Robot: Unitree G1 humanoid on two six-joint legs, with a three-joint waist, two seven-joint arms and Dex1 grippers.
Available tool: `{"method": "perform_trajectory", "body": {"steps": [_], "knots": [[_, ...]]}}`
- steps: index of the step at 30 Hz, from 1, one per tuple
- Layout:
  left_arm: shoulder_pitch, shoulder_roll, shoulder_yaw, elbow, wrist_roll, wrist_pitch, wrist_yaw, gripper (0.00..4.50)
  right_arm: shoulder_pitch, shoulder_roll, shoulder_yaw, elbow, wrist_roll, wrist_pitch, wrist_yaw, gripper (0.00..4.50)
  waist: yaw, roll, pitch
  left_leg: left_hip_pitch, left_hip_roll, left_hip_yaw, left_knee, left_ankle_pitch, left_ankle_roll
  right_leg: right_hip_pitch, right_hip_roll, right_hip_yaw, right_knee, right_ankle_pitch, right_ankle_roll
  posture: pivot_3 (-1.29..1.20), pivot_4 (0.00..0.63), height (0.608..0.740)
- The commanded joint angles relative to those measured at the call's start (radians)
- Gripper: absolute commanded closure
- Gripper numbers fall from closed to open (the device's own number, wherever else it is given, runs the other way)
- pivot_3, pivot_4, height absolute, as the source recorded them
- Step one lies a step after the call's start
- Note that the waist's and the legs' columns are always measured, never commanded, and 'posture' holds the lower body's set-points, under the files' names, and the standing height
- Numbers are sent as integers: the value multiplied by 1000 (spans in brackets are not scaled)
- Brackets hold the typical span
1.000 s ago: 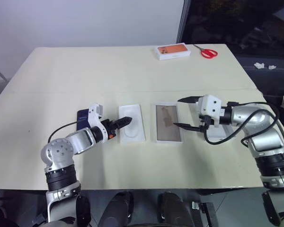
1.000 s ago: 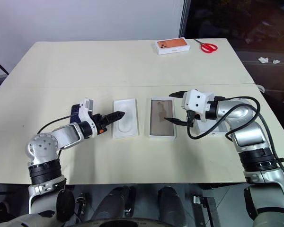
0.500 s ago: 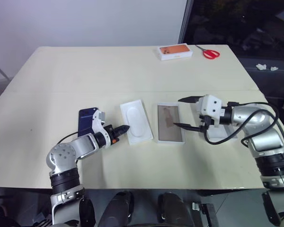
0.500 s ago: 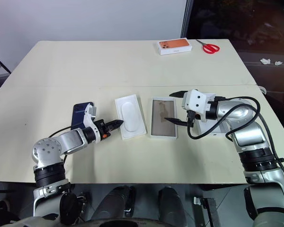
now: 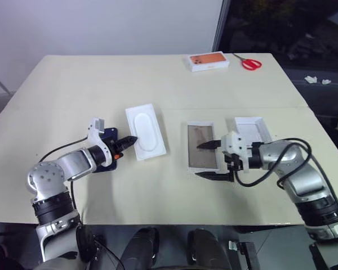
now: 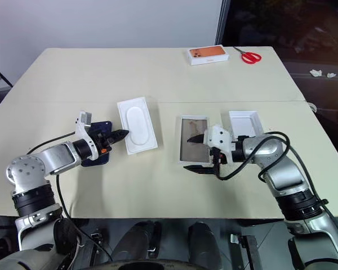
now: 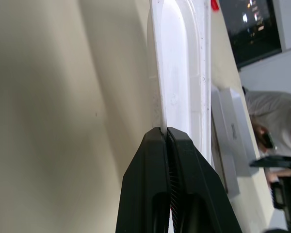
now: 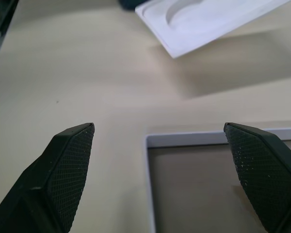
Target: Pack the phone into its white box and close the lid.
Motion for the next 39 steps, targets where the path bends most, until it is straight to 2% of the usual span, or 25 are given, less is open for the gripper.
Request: {"method": "perform_trajectory", "body": {"steps": [1, 2, 7, 8, 13, 18, 23, 26, 32, 34, 39], "knots": [[-20, 7, -1, -40, -37, -4, -4, 4500, -6, 6, 24, 38, -53, -49, -14, 911, 0, 0, 0, 0, 0, 0, 0, 0, 0, 0, 0, 0, 0, 0, 0, 0, 150, 740], [-23, 5, -1, -43, -39, -3, -3, 4500, -7, 5, 34, 55, -69, -62, -14, 1332, 0, 0, 0, 0, 0, 0, 0, 0, 0, 0, 0, 0, 0, 0, 0, 0, 150, 740], [-22, -6, 1, -53, -61, -3, 9, 4500, -1, 0, 72, 115, -137, -142, -7, 4075, -2, 0, 0, 0, 0, 0, 0, 1, -1, 0, 0, 0, 0, 0, 0, 0, 150, 740], [-19, -6, -2, -54, -60, -9, 9, 4500, -7, 5, 71, 117, -133, -141, -5, 4456, -2, 0, 0, 0, 0, 0, 0, 1, -1, 0, 0, 0, 0, 0, 0, 0, 150, 740], [-19, -12, -12, -59, -63, -43, 7, 4500, -38, 43, 88, 115, -140, -154, -4, 4456, -5, 0, 0, 0, 1, 0, 0, 1, -1, 0, 1, 0, 0, 0, 0, 0, 150, 740], [-56, -15, -11, -29, -77, -59, 19, 4500, -121, 190, 133, 140, -161, -145, -62, 4456, -10, 0, 0, 0, 1, 0, 0, 2, -3, -1, 1, 0, 1, 0, 0, 0, 150, 740], [-68, -12, -7, -24, -97, -56, 31, 4500, -146, 271, 180, 152, -172, -137, -69, 4456, -2, -1, 0, 0, 0, 0, 0, 2, -3, 0, 0, 0, 0, 0, 0, 0, 150, 740], [-58, -13, -9, -29, -115, -47, 46, 4500, -150, 289, 201, 163, -181, -130, -63, 3633, -3, -1, 0, 0, -1, 0, 0, 2, -3, -1, 0, 0, 0, 0, 0, 0, 150, 740], [-27, -14, -29, -47, -132, -52, 57, 4500, -151, 264, 179, 156, -199, -159, -80, 594, -6, -1, 0, 0, 0, 0, 0, 2, -3, -1, 1, 0, 0, 0, 0, 0, 150, 740], [-18, -8, -42, -52, -132, -51, 55, 4500, -155, 248, 153, 136, -172, -135, -72, 594, -6, -1, 0, 0, 0, 0, 0, 2, -3, -1, 1, 0, 0, 0, 0, 0, 150, 740], [26, -13, -105, -88, -135, -35, 46, 4500, -105, 90, -15, 26, -24, -31, 8, 594, 0, -1, 1, 0, -1, 0, 0, 0, 0, 0, 0, 0, 0, 0, 0, 0, 150, 740]]}}
